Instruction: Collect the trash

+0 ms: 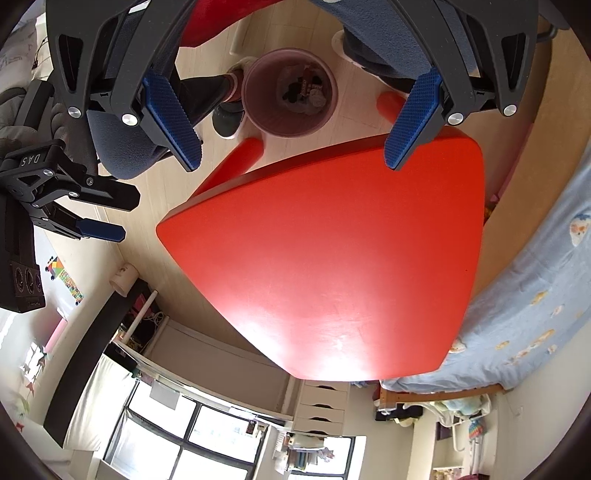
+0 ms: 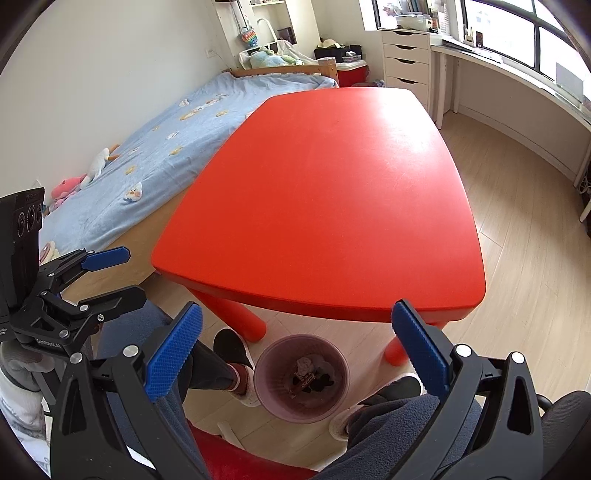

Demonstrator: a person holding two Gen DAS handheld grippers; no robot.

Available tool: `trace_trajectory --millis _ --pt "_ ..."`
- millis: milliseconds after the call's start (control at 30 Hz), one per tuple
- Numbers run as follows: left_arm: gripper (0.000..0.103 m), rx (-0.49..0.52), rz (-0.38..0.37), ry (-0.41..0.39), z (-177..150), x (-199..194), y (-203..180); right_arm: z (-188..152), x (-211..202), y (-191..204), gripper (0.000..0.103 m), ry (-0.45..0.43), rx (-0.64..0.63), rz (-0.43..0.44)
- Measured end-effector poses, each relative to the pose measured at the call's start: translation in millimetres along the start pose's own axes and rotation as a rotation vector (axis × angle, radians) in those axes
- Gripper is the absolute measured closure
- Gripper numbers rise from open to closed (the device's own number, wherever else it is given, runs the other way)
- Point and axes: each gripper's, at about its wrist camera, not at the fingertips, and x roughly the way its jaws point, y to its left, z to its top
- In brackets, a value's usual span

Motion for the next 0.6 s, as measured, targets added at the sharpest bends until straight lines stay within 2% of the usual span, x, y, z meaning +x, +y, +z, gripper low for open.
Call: trace_trajectory --millis 400,600 --pt "0.006 0.026 0.037 -0.093 42 -5 11 53 1 -1 0.003 -0.107 -0.04 -0.013" --pt "0.006 0.009 0.03 -0.106 54 -4 14 66 5 2 0.003 -0.117 -0.053 0.004"
